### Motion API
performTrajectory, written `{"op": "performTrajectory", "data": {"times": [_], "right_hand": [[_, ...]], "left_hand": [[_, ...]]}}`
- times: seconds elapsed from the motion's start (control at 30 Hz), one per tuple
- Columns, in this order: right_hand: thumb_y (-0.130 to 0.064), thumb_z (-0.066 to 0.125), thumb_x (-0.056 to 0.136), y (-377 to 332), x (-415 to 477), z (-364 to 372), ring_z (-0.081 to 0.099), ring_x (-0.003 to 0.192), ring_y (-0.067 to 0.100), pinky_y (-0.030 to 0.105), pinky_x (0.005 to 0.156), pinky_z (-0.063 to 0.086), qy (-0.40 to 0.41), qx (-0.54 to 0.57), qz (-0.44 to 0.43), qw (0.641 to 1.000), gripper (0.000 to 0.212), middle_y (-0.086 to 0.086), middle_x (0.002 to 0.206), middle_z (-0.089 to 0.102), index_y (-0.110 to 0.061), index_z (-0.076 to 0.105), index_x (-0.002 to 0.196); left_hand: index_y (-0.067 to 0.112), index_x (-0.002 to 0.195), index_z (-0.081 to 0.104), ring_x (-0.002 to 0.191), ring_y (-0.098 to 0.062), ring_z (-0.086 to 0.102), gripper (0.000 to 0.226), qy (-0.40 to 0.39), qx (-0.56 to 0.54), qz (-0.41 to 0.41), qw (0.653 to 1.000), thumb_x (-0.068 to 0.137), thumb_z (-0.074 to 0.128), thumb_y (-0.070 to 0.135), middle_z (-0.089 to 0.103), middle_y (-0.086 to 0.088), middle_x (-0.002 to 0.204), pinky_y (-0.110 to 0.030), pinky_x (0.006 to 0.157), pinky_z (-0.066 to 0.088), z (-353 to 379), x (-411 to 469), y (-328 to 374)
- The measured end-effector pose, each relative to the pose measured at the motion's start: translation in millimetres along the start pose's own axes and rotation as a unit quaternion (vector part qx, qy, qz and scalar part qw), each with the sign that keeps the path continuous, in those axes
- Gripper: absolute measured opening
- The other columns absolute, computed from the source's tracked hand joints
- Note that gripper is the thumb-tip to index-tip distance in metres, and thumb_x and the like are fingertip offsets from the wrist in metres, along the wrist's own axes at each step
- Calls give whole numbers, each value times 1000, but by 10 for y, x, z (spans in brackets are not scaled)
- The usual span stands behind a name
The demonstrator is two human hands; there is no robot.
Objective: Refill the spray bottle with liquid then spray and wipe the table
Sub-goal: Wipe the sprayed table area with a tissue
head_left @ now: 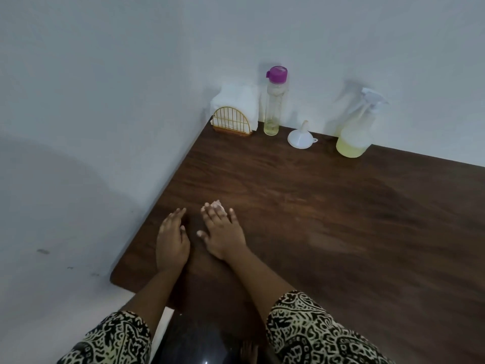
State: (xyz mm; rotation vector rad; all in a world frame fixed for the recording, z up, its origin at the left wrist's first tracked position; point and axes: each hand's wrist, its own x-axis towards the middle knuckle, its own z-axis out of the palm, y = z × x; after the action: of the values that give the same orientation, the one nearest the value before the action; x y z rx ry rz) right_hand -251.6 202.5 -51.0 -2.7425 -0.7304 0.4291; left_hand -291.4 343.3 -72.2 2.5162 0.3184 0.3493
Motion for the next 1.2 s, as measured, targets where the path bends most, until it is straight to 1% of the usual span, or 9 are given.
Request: {"op": "performTrajectory", "data": {"times": [0.1,0.23,0.37,0.6,0.67,0.83,0.93,1.07,1.2], "right_hand": [[-48,30,98,455,-286,-47,-3,147,10,46,117,-1,41,-3,46,998,63,-5,161,8,-22,10,152],[-52,21,98,1412,-923,-205,-8,147,12,48,117,-2,98,17,271,958,64,-6,161,1,-23,3,153],[-52,19,99,1190,-828,-239,-9,148,22,47,118,-2,93,41,361,927,70,6,161,-2,-10,-2,152],[-42,30,100,-24,-757,156,-10,147,13,49,118,-5,25,30,48,998,62,-3,161,1,-19,5,152],[-44,30,99,289,-860,102,-7,147,13,49,116,-5,50,18,75,996,62,-5,161,4,-22,7,152],[-52,19,98,1543,-1509,-157,-8,147,14,50,116,-4,93,25,346,933,65,-3,161,-2,-21,1,153],[-53,19,98,1485,-1515,-169,-7,148,21,49,117,-3,97,32,395,913,70,5,161,-2,-12,0,152],[-48,32,98,672,-1334,66,-1,148,23,46,117,-2,94,43,224,969,73,10,160,5,-8,3,152],[-48,23,96,290,-1555,227,-5,148,14,45,116,-8,46,34,89,994,66,-2,161,4,-18,7,153]], "left_hand": [[8,136,52,133,-31,41,49,-13,30,-14,999,89,48,-5,51,-13,140,-43,111,31,-26,-110,8],[8,134,53,134,-32,41,43,-22,94,-12,995,92,47,1,49,-13,142,-48,110,34,-26,-279,61],[14,137,50,139,-27,35,42,-32,145,-36,988,96,43,8,43,-8,148,-48,112,27,-4,-435,132],[15,139,48,140,-27,33,43,-36,158,-48,986,97,42,12,42,-9,148,-48,113,26,-24,-587,146],[15,138,48,140,-27,33,43,-35,158,-49,986,96,42,11,42,-9,148,-49,113,26,-16,-598,154],[14,138,48,140,-29,34,43,-27,164,-65,984,96,42,12,42,-10,148,-51,112,26,-15,-632,238],[14,140,46,141,-29,31,45,-25,161,-84,983,95,43,12,40,-11,149,-52,112,23,11,-712,330],[16,142,43,143,-27,26,46,-27,149,-103,983,96,42,14,37,-9,152,-53,113,18,77,-890,493],[17,143,40,145,-26,21,46,-29,146,-124,981,97,40,17,33,-9,154,-55,114,15,118,-1064,612]]}}
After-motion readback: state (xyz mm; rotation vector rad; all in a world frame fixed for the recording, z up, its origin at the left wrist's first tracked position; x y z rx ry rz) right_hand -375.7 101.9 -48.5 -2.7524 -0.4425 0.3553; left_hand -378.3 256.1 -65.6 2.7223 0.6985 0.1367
